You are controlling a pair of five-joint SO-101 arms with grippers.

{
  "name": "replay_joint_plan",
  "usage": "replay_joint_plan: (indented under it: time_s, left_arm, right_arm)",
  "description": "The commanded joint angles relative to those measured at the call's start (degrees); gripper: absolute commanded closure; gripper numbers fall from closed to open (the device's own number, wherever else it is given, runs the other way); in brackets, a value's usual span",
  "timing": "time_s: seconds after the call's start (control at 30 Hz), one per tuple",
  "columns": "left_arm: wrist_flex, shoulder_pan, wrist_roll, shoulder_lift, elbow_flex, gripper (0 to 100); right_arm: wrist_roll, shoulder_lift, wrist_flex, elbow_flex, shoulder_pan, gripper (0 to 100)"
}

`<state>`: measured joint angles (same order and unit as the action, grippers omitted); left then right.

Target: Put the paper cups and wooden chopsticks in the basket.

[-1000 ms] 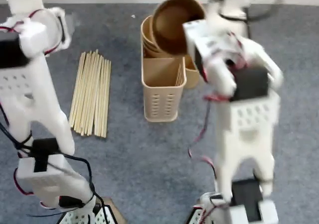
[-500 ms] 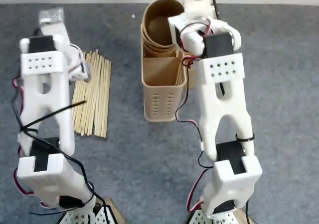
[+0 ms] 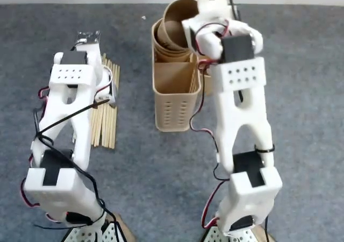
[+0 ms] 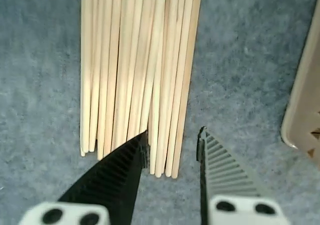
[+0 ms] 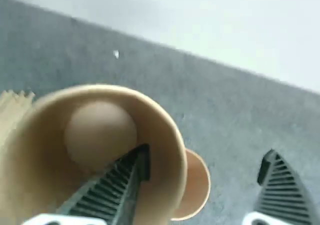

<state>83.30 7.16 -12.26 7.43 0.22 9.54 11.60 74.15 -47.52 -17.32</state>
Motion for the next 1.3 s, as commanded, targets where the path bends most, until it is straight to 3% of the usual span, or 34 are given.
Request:
replay_joint_plan:
  time_s: [0.0,0.2,0.53,0.63,0.87,0.97,1.17,1.27]
  left_arm:
    - [-0.7,-0.8,0.2,-11.5,2.3,81]
    - [-5.7,-0.9,0.2,-38.0,17.1,81]
    - [-37.6,-0.6,1.2,-78.3,61.2,81]
    - [-38.9,-0.9,4.9,-83.3,67.3,81]
    - [-39.1,-0.9,5.2,-83.5,71.9,81]
    - [-39.1,-0.9,5.2,-83.5,72.2,81]
    - [-39.3,-0.9,5.2,-83.5,72.6,81]
    - [-41.3,-0.9,5.2,-83.5,73.8,81]
  right_arm:
    - [0.6,-6.4,2.9,-7.0,-0.8,65.1]
    - [0.6,-11.7,9.9,-13.3,-1.4,65.1]
    - [0.6,-25.2,27.1,-18.9,2.1,65.1]
    - [0.6,-28.5,26.7,-13.6,5.5,65.1]
    - [0.5,-34.7,26.1,10.8,6.5,65.2]
    - [0.5,-39.9,18.6,25.5,6.7,65.2]
    - [1.1,-57.5,-7.4,64.5,8.5,65.2]
    - [2.1,-56.0,-18.4,78.6,9.0,65.2]
